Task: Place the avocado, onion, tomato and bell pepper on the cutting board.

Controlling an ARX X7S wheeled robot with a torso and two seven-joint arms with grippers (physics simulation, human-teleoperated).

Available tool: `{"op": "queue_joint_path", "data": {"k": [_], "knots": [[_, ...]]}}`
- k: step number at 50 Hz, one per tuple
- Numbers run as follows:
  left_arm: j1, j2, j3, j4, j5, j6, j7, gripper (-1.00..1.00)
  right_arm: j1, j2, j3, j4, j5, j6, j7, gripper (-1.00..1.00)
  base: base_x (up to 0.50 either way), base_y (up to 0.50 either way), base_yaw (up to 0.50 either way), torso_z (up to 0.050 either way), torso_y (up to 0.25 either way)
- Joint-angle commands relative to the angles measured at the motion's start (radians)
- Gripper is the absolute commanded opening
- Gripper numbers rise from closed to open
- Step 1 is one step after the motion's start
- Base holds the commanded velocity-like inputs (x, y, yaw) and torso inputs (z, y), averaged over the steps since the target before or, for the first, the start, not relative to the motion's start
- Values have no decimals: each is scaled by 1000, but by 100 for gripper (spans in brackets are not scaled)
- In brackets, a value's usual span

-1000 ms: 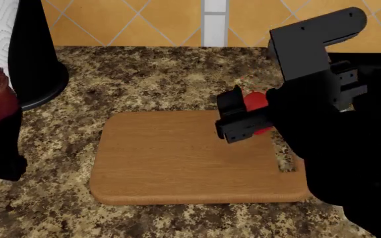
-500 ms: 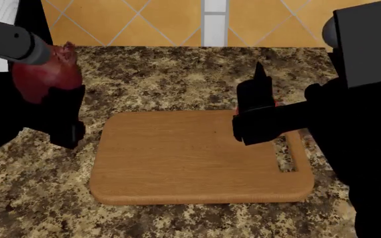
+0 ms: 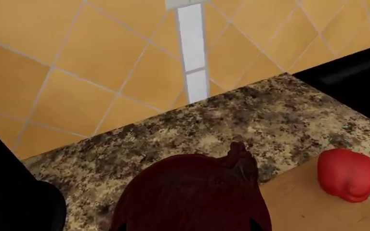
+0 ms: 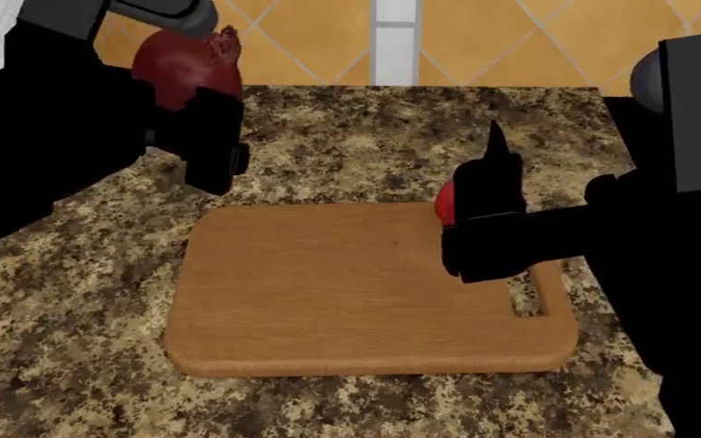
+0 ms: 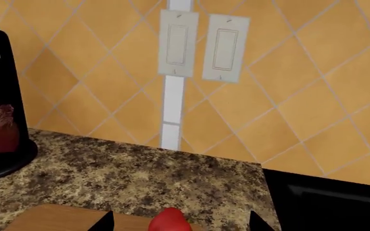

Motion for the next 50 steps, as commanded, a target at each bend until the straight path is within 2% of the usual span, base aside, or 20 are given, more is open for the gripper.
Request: {"op": "queue_joint_path", "data": {"k": [1,10,20,30,38,50], "knots": [[-69,115,84,-195,135,47,179,-100,-15,-14,34,-10,-2,-10,-17,100,0,0,0,0,0],[-84,183,145,-313,213,109,263,-100,2,-6,32,-8,19,-4,-7,100,0,0,0,0,0],[-66,228,187,-378,249,138,307,-100,6,0,35,-13,27,-9,0,100,0,0,0,0,1],[-17,209,196,-310,231,122,285,-100,12,10,38,-25,52,-10,22,100,0,0,0,0,0],[2,229,215,-309,242,138,302,-100,49,24,44,-35,98,-7,59,100,0,0,0,1,1],[-2,312,262,-370,273,173,374,-100,83,75,68,-59,160,-8,107,100,0,0,0,0,0]]}}
